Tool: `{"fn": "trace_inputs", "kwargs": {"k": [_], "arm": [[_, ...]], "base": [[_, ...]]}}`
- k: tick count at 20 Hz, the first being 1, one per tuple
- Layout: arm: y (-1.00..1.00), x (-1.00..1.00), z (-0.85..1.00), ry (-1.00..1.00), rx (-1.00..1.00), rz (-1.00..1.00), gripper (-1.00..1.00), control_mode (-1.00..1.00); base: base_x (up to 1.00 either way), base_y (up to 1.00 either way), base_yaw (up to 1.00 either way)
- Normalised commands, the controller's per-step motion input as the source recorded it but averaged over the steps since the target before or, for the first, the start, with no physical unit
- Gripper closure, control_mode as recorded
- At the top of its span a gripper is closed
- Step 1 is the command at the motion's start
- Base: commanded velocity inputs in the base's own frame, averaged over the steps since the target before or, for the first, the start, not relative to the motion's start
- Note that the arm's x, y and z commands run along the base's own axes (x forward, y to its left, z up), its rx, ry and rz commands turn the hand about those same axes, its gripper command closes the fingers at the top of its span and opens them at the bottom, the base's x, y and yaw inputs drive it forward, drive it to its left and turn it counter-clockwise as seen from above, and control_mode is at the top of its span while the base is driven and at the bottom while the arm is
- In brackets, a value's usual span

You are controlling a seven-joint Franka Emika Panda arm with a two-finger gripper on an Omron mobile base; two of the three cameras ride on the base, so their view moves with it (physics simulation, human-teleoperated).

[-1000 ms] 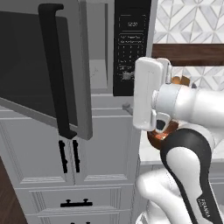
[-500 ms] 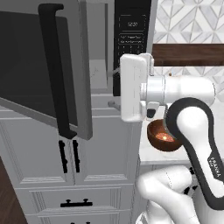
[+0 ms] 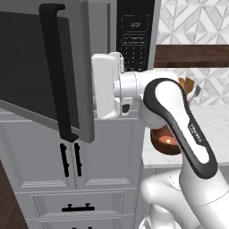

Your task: Open the microwave, place the bowl with waffle inside the microwave, then close the microwave door and turn it on.

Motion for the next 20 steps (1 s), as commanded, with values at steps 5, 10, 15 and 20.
{"fn": "trace_inputs", "kwargs": {"k": [5, 10, 15, 20], "arm": [[0.78, -0.23, 0.03, -0.01, 0.0, 0.16, -1.0, -1.0], [0.84, -0.67, 0.02, -0.04, 0.0, 0.15, -1.0, -1.0], [1.0, -0.4, 0.0, 0.0, -0.01, 0.11, -1.0, -1.0], [1.0, -0.07, 0.0, 0.0, -0.08, 0.01, -1.0, -1.0]], "base": [[0.0, 0.0, 0.0], [0.0, 0.0, 0.0], [0.0, 0.0, 0.0], [0.0, 0.0, 0.0]]}}
